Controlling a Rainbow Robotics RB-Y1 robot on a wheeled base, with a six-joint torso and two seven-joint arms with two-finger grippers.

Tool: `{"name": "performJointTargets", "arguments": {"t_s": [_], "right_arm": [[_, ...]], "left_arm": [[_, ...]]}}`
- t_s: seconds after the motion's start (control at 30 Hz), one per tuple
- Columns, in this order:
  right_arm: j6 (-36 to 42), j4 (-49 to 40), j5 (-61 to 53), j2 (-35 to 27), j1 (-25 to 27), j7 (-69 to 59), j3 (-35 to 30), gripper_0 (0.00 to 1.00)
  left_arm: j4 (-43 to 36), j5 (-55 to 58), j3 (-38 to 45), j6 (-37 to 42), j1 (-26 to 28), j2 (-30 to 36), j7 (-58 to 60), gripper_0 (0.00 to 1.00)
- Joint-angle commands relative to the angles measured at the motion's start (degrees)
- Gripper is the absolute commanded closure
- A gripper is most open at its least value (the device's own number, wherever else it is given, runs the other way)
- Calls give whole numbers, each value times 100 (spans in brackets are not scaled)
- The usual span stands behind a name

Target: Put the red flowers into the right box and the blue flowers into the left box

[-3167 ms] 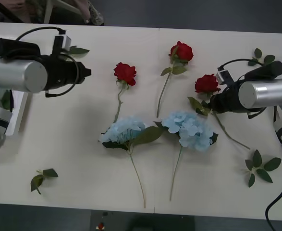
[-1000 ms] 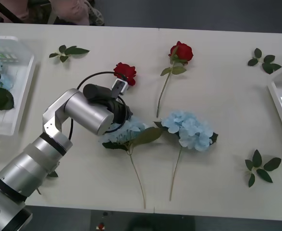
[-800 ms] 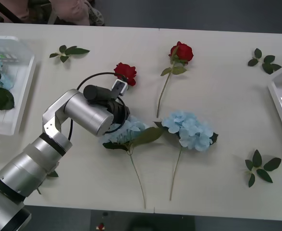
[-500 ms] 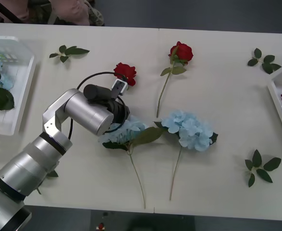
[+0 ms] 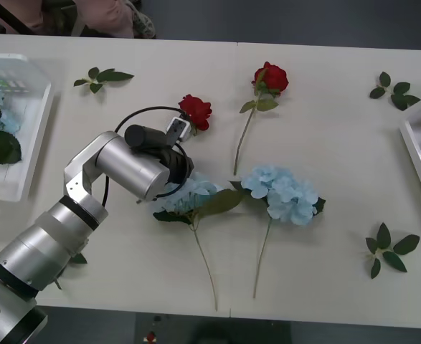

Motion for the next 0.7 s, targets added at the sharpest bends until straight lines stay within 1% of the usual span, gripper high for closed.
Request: {"name": "performJointTargets", "arguments": {"t_s": [0.03, 0.2, 0.3, 0.37, 0.47, 0.5, 0.6, 0.7], "right_arm": [[223, -652, 340, 413, -269, -600, -190, 0], [654, -1382, 647, 932, -365, -1391, -58, 0], [698, -1672, 674, 1178, -365, -1672, 38, 0], [707, -1883, 709, 1389, -392, -1945, 223, 0], [707, -2059, 709, 1573, -400, -2200, 513, 0], [707, -2120, 709, 1652, -400, -2279, 636, 0], [865, -2252, 718, 1828, -400, -2499, 961, 0], [1041, -2393, 744, 1934, -400, -2771, 1278, 0]], "left_arm": [[194, 26, 39, 1, -8, 43, 135, 100], [177, -44, 47, -17, -8, 78, 162, 100], [1, -18, 100, -17, -25, 148, 170, 100], [-280, 149, 241, 168, -25, 254, 162, 100], [-808, 255, 416, 721, -25, 438, 109, 100], [-1071, 307, 469, 1012, -16, 553, 91, 100], [-1687, 773, 654, 1723, -16, 913, 39, 100], [-2065, 1125, 759, 2154, -8, 1212, -5, 100]]}}
